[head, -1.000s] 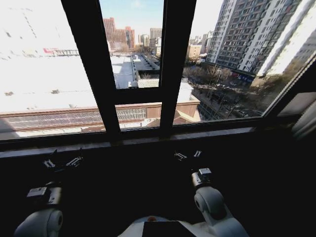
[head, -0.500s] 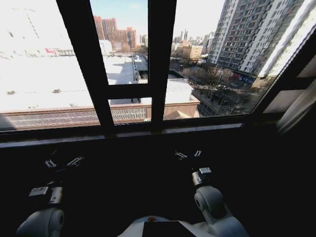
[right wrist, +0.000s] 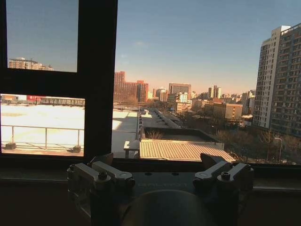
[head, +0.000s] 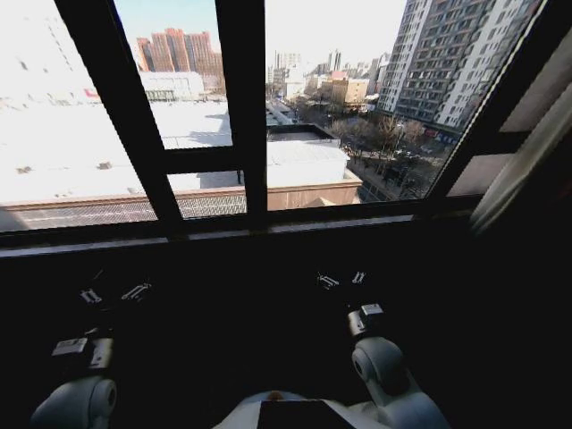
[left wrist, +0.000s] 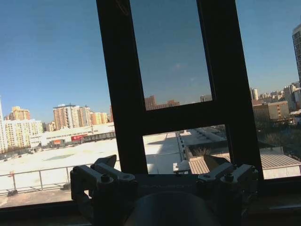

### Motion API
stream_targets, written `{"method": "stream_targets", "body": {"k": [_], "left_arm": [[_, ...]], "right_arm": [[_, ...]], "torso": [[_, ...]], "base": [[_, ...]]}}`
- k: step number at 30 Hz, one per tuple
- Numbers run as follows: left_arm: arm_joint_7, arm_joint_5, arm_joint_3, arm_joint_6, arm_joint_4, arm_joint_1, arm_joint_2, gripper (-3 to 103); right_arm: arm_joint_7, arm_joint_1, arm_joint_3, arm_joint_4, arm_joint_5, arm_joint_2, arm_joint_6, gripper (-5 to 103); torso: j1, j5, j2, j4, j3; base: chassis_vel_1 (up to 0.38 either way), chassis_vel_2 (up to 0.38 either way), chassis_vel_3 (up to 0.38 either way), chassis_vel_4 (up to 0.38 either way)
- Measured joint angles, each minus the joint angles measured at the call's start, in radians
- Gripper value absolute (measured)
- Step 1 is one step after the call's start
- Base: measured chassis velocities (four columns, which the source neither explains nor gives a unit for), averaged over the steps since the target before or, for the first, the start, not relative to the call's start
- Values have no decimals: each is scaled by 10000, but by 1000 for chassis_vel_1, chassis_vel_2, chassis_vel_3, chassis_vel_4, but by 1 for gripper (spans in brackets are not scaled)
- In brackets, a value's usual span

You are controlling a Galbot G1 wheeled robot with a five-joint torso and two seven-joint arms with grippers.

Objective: Open the curtains by pulling them apart, changing their state from closed to fully open.

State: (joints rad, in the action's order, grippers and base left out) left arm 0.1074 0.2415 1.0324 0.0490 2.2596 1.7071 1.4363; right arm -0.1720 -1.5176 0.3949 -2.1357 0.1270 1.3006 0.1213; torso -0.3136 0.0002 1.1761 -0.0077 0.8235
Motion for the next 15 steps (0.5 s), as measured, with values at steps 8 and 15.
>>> {"method": "stream_targets", "body": {"k": [8,15], "left_arm": [[-5,-14,-50,-3,-51,-69,-29,100],[-19,-29,-88,-6,-112,-119,-48,100]], "right_arm": [[173,9,19,119,-192,10,-39,100],[218,17,80,241,-432,19,-224,100]], "torso": [[-7,4,-2,0,3],[0,-2,2,2,0]], "base": [[55,-323,-44,336],[223,-249,-194,246]]}}
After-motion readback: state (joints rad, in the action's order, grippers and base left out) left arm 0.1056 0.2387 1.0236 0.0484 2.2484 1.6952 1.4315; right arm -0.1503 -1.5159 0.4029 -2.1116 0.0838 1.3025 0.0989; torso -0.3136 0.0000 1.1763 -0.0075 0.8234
